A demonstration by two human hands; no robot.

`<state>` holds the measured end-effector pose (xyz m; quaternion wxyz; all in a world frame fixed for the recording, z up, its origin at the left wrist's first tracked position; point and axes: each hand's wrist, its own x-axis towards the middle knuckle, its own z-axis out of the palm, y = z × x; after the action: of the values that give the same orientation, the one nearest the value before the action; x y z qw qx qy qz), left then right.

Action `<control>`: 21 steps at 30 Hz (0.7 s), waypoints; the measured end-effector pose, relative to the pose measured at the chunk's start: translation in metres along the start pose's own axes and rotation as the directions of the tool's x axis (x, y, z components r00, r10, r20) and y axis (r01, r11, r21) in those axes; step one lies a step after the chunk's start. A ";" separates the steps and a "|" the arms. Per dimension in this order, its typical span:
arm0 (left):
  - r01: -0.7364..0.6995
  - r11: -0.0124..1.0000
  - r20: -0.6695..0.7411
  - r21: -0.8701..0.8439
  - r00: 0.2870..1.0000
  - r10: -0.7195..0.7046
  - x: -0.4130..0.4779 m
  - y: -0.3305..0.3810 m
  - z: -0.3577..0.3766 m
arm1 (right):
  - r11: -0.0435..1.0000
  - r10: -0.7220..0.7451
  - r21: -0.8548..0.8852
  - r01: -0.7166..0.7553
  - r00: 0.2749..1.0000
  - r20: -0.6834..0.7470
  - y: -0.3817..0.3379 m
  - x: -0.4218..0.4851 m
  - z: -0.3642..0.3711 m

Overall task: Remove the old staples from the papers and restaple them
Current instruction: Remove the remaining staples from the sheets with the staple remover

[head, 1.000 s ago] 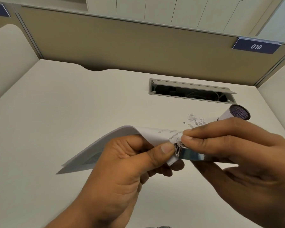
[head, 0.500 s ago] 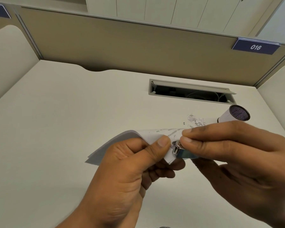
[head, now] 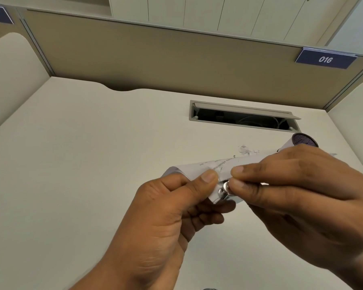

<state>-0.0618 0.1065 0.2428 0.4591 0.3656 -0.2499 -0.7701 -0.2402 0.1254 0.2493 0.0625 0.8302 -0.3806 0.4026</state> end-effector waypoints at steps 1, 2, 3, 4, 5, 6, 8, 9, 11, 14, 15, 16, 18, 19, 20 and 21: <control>-0.015 0.999 -0.006 0.029 1.000 0.015 0.001 -0.001 -0.001 | 1.000 -0.015 -0.015 0.016 0.998 0.053 0.002 0.003 -0.001; -0.033 0.997 -0.009 0.065 0.999 0.034 0.003 0.000 -0.001 | 1.000 -0.010 -0.027 0.011 0.999 0.049 0.002 0.007 -0.001; -0.049 0.994 -0.010 0.093 0.999 0.050 0.003 0.000 -0.001 | 1.000 0.020 -0.016 -0.019 0.998 0.066 0.003 0.007 0.000; -0.060 0.992 -0.013 0.110 0.998 0.062 0.004 0.001 -0.001 | 0.999 0.042 0.016 -0.043 0.998 0.053 0.002 0.009 0.001; -0.071 0.990 -0.018 0.123 0.997 0.074 0.004 0.002 -0.001 | 0.995 0.077 0.062 -0.079 0.997 0.031 0.002 0.010 0.003; -0.083 0.988 -0.026 0.132 0.996 0.087 0.005 0.003 -0.003 | 0.984 0.125 0.124 -0.127 0.992 0.021 0.003 0.010 0.007; -0.107 0.985 -0.040 0.138 0.993 0.113 0.007 0.004 -0.005 | 0.940 0.253 0.234 -0.247 0.968 0.006 0.005 0.010 0.009; -0.116 0.983 -0.047 0.141 0.991 0.124 0.008 0.004 -0.006 | 0.913 0.310 0.279 -0.298 0.951 0.001 0.006 0.010 0.010; -0.126 0.981 -0.064 0.146 0.989 0.137 0.012 0.005 -0.009 | 0.858 0.403 0.347 -0.378 0.915 0.002 0.008 0.013 0.008; -0.131 0.980 -0.083 0.148 0.986 0.145 0.016 0.005 -0.012 | 0.796 0.506 0.356 -0.489 0.861 0.052 0.015 0.021 0.006; -0.132 0.980 -0.083 0.149 0.986 0.146 0.018 0.006 -0.012 | 0.765 0.542 0.369 -0.527 0.837 0.072 0.019 0.024 0.005; -0.132 0.980 -0.084 0.152 0.986 0.145 0.020 0.006 -0.013 | 0.731 0.569 0.399 -0.554 0.817 0.092 0.023 0.027 0.006; -0.127 0.980 -0.096 0.155 0.985 0.143 0.024 0.006 -0.014 | 0.643 0.639 0.460 -0.612 0.760 0.119 0.031 0.033 0.008; -0.124 0.980 -0.105 0.155 0.984 0.141 0.026 0.006 -0.015 | 0.593 0.676 0.485 -0.643 0.725 0.134 0.037 0.036 0.011; -0.118 0.981 -0.113 0.155 0.984 0.136 0.029 0.006 -0.017 | 0.536 0.711 0.515 -0.668 0.687 0.151 0.045 0.038 0.015; -0.111 0.982 -0.120 0.155 0.984 0.130 0.032 0.006 -0.018 | 0.468 0.743 0.552 -0.690 0.645 0.177 0.055 0.039 0.020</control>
<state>-0.0547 0.0743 0.2259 0.4919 0.4319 -0.2978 -0.6948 -0.2500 0.0556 0.2528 -0.3482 0.5520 -0.5494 0.5217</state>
